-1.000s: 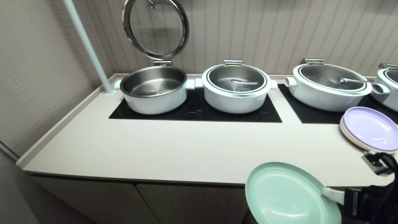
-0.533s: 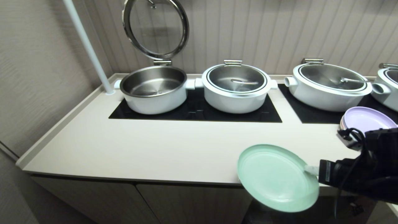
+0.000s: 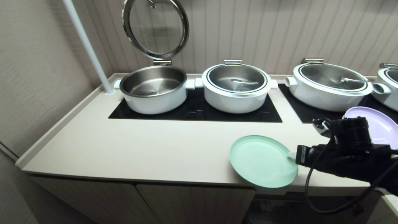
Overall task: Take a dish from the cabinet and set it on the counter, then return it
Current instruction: Place it on the table
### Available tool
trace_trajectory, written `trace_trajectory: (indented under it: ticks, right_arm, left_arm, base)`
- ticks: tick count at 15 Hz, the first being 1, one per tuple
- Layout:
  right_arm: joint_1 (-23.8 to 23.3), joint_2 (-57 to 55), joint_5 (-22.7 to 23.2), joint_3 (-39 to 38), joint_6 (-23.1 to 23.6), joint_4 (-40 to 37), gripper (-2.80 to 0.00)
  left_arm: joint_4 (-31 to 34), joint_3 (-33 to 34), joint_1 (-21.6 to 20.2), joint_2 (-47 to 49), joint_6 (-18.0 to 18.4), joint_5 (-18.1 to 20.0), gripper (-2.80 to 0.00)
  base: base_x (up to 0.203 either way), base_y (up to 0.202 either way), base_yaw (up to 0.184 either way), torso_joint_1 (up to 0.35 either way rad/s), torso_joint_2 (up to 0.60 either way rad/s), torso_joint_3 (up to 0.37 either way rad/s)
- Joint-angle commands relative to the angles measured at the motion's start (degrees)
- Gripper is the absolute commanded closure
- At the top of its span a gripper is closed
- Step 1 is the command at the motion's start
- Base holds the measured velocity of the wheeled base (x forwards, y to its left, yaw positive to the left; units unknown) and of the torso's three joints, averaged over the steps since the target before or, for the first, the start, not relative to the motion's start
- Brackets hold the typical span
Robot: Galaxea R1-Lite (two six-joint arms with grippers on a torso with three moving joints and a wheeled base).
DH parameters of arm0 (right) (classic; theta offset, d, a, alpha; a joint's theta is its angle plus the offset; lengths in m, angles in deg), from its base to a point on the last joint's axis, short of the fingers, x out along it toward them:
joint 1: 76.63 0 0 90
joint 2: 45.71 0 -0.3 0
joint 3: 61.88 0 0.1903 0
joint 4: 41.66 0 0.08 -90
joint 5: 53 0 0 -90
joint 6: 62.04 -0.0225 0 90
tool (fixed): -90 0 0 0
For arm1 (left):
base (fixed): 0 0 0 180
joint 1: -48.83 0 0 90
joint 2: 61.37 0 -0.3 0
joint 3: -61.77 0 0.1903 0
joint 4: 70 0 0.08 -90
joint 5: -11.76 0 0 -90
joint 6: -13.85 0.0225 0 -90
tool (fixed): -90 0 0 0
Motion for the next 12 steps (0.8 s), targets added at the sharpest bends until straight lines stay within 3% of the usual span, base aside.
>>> trace_trajectory:
  ticks: [1,12]
  right_arm:
    - [0.1,-4.2,0.0,0.4,-0.1,2.5,0.0]
    - [0.2,-11.5,-0.2,7.8,-0.3,3.8,0.0]
  left_arm:
    - [0.0,0.0,0.0,0.0,0.0,0.0,0.0]
    - [0.0,0.0,0.0,0.0,0.0,0.0,0.0]
  base:
    - [0.0,0.0,0.0,0.0,0.0,0.0]
    - [0.0,0.0,0.0,0.0,0.0,0.0]
